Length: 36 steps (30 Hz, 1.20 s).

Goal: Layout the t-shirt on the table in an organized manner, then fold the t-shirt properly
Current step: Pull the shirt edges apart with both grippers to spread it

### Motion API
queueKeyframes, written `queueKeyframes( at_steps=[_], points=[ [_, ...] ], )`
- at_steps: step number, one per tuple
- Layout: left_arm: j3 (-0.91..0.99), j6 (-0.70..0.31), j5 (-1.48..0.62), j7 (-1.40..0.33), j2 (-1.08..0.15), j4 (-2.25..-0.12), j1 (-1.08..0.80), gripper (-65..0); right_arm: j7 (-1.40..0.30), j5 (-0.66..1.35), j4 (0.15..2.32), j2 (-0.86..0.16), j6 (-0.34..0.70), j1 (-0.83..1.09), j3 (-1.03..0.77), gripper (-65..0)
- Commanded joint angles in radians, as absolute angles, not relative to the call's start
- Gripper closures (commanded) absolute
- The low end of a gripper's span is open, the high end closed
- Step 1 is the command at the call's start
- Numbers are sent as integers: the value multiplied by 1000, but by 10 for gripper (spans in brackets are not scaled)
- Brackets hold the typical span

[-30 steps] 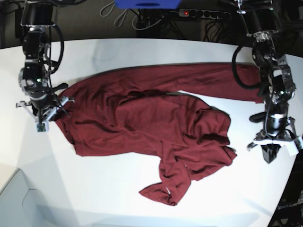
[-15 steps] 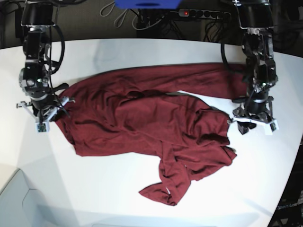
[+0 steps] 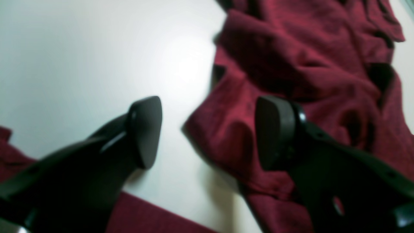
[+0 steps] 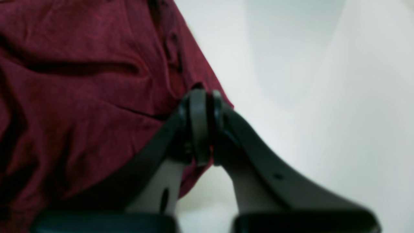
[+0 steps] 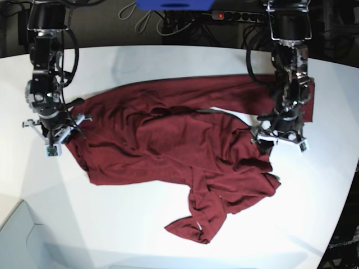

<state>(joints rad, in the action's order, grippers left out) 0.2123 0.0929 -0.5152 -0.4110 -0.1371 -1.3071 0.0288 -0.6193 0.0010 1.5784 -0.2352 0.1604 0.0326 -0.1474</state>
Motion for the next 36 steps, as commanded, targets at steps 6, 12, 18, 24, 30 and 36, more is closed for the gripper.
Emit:
queueKeyframes(
  at_steps=[6,12,18,24,30,36],
  points=[
    [216,88,-518,-395,-145,-1314,42,-433,-599,1,1595,-246,156,15,-151,0],
    [216,88,-518,-394,-147,-1313,39,-127,-599,1,1595,-246,156,12,-151,0],
    [223,88,-519,-395,-151,-1319,39,-4,-598,1,1595,-246,156,10,-151,0],
    [288,88,-519,-395,-166,-1437,33,-1,-598,1,1586,-248,156,-10,-154,0],
    [371,88,-519,-397,-202,-1534,33,-1,-598,-1,1552,-254,156,-33,-159,0],
    [390,88,-519,-397,-240,-1544,13,-1,-598,-1,1554,-255,156,-31,-159,0]
  ],
)
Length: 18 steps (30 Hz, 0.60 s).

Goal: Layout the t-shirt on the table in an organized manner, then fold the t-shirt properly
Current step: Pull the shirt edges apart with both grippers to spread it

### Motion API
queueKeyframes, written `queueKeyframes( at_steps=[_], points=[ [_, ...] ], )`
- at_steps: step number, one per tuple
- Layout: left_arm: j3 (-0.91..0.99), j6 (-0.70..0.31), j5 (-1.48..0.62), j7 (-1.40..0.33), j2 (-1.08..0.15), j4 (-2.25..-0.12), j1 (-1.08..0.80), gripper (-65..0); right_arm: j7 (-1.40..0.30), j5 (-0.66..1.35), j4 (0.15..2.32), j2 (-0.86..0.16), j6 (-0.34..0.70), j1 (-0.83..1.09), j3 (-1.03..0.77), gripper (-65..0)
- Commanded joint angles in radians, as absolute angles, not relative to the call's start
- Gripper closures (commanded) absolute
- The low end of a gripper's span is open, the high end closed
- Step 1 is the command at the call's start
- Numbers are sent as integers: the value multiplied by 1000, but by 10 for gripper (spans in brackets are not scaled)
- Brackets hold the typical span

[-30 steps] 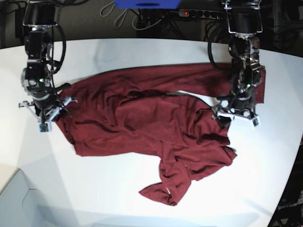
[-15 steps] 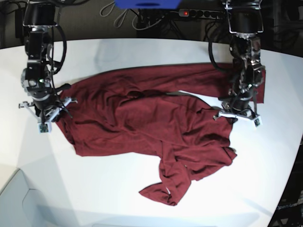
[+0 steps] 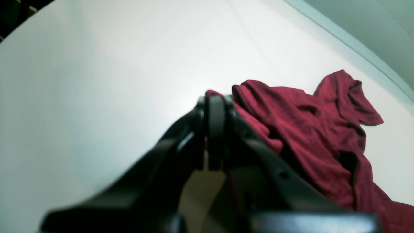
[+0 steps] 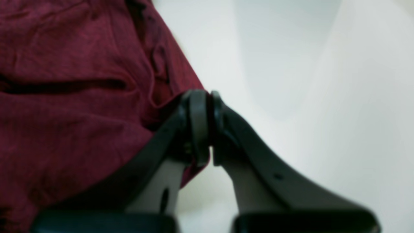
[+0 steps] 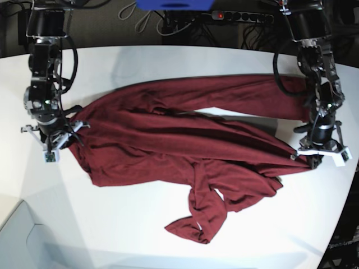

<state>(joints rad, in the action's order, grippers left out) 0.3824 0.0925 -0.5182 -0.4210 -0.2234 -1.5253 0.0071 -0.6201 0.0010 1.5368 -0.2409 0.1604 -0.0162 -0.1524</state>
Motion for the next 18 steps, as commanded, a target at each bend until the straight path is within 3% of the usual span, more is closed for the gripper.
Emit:
queueKeyframes(
  at_steps=[1,10,18],
  points=[
    [404,88,-519,-397,-246,-1544,1,-1,-598,-1,1554,-255,156,-31,-159,0],
    [539,87,-519,-397,-249,-1466,-64,-1,-598,-1,1547,-254,156,-28,-160,0],
    [544,87,-519,-397,-251,-1366,-59,-1,-598,-1,1555,-245,156,-28,-182,0]
  ],
)
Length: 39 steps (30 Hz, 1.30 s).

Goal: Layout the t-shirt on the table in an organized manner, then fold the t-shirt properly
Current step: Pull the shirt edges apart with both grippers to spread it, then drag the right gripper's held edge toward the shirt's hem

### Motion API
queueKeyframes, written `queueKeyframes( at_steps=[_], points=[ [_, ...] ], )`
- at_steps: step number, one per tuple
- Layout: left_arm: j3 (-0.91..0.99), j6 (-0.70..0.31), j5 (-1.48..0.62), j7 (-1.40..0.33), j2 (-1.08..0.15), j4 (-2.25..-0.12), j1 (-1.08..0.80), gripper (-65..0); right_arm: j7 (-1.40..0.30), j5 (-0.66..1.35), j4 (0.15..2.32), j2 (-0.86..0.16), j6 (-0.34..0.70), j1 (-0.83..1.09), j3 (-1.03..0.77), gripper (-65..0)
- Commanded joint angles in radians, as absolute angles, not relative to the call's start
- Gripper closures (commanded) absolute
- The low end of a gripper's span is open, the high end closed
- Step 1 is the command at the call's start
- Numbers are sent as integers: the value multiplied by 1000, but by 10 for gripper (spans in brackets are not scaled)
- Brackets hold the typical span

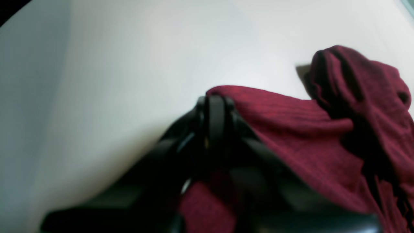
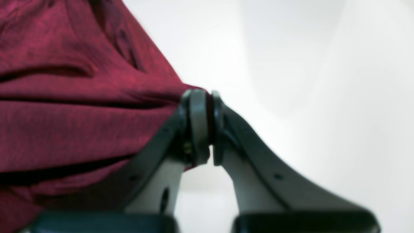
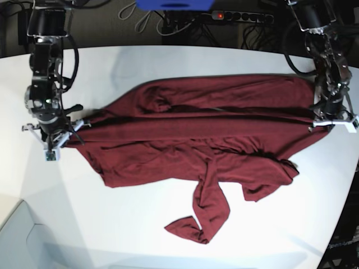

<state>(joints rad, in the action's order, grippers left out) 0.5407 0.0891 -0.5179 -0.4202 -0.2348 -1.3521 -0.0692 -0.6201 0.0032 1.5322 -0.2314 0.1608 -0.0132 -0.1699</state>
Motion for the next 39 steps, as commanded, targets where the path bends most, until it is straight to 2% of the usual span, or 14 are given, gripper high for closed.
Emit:
queueKeyframes(
  at_steps=[1,13,28,34,39],
  points=[
    [544,87,-519,-397,-248,-1357,-59,-1,-598,1,1557,-237,156,-28,-191,0],
    [532,87,-519,-397,-223,-1328,-81,-1,-590,1,1836,-185,156,171,-255,0],
    [529,87,-519,-397,-223,-1319,-81,-5,-604,-1,1735,-191,156,189,-255,0],
    [529,85,-521,-397,-225,-1319,-77,-5,-693,-1,1738,-189,156,179,-255,-107],
    [529,85,-521,-397,-223,-1319,-73,-5,-697,-1,1744,-185,153,188,-257,-144]
  ],
)
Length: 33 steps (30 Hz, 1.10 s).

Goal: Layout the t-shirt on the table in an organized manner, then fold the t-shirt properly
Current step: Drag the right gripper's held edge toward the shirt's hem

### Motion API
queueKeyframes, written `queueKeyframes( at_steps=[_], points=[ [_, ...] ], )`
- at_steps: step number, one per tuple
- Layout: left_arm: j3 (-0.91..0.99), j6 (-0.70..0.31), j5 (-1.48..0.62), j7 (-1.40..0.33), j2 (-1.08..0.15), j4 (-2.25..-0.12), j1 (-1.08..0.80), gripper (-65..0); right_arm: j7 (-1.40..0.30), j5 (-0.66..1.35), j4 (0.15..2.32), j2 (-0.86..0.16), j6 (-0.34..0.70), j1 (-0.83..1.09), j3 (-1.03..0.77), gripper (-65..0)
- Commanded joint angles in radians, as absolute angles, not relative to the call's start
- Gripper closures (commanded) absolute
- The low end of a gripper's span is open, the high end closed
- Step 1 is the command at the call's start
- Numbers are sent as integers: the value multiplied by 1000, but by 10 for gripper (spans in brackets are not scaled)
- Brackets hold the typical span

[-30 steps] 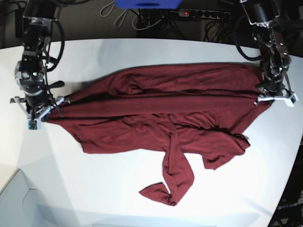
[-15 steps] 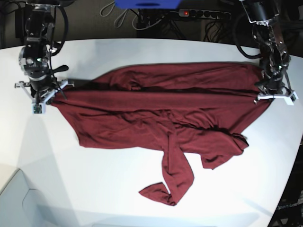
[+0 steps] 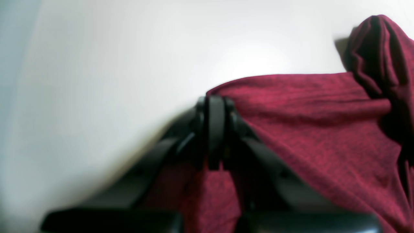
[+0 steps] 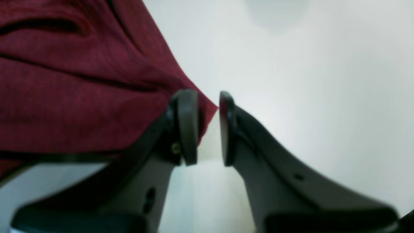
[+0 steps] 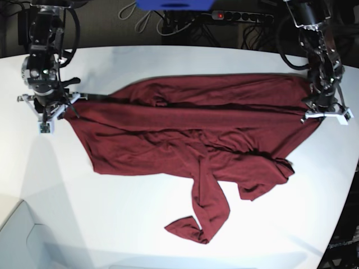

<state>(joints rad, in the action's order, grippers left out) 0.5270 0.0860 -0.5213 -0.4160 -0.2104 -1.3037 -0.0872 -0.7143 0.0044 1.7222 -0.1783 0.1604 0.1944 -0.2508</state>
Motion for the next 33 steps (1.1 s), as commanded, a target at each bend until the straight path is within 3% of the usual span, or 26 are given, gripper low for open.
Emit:
queueKeyframes(
  at_steps=[1,10,16,21,33],
  points=[
    [529,85,-521,-397,-223,-1319,-73,-5,-699,-1,1744,-185,151,188,-257,-153],
    [479,85,-521,-397,-223,-1319,-62,-2,-702,1,1779,-143,154,143,-341,-244],
    [475,85,-521,-397,-220,-1317,-82,-1,-705,1,1748,-148,156,1,-251,-283],
    [481,85,-521,-397,-220,-1317,-96,-1,-704,1,1593,-150,156,-145,-179,-326],
    [481,87,-521,-395,-220,-1319,-99,-1,-677,1,1262,-147,156,-352,-114,-327]
  ],
)
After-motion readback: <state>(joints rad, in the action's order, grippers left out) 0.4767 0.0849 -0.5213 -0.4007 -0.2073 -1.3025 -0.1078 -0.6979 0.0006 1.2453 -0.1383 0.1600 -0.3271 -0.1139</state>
